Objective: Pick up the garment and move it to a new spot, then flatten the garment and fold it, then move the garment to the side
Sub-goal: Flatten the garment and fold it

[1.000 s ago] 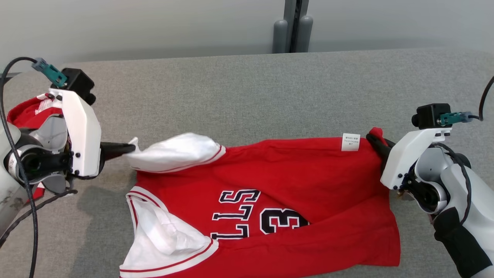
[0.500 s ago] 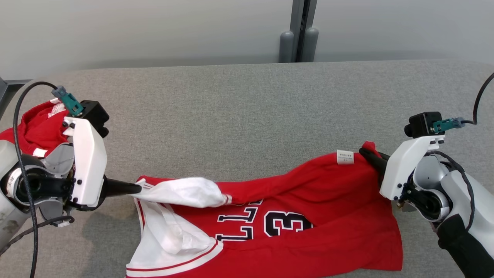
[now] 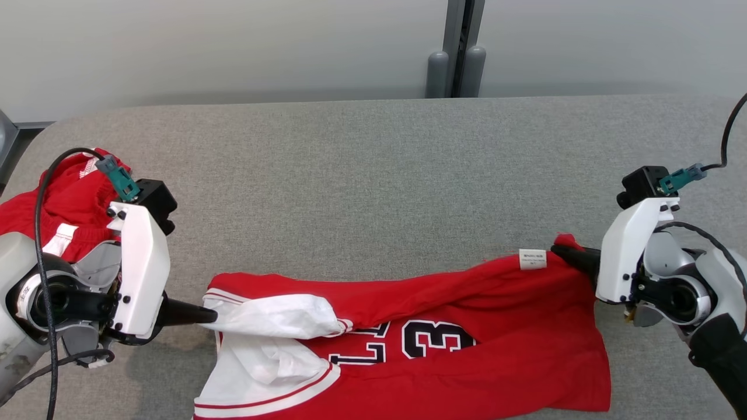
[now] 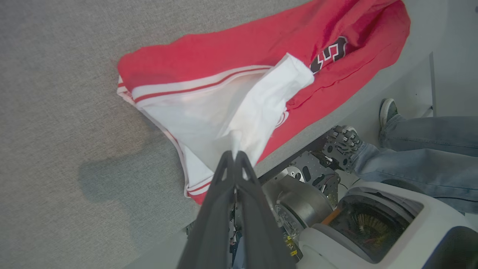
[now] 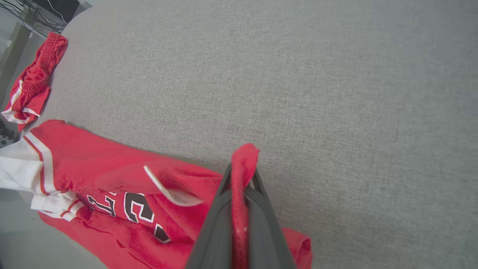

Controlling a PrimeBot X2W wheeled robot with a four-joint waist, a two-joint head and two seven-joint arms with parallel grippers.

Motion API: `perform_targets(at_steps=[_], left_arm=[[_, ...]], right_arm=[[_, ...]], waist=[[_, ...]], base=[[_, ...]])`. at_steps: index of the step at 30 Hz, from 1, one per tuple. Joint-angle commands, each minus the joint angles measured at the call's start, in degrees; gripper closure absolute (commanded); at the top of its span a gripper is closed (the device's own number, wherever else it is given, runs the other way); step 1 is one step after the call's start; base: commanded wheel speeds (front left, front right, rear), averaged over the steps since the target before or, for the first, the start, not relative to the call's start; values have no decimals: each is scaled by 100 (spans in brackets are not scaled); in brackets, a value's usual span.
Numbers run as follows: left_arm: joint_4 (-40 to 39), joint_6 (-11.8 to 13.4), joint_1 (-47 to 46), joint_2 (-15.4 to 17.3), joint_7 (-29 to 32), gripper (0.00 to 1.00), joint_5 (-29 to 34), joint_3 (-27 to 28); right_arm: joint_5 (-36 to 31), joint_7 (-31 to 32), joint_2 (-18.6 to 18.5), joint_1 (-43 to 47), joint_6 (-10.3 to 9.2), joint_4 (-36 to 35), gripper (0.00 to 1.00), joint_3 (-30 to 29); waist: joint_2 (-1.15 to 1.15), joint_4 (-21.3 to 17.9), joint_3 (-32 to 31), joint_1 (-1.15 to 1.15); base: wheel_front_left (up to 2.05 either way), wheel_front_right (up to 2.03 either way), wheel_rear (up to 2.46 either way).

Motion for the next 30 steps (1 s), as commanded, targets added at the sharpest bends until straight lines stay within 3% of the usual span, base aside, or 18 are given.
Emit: perform_targets(at_steps=[1, 17, 30], left_arm=[[-28, 31, 103, 24, 17, 100, -33, -6], [-265, 161, 357, 104, 180, 100, -281, -69], [-270, 179, 617, 62, 241, 100, -401, -178]], right_arm=[[63, 110, -61, -19, 3, -56, 100, 16], [-39, 567, -445, 250, 3, -311, 100, 405], [-186, 530, -431, 281, 3, -122, 100, 579]], waist=[[0, 5, -7, 0], [0, 50, -34, 0], [0, 32, 19, 0]], base=[[0, 0, 0], [0, 0, 0], [0, 0, 0]])
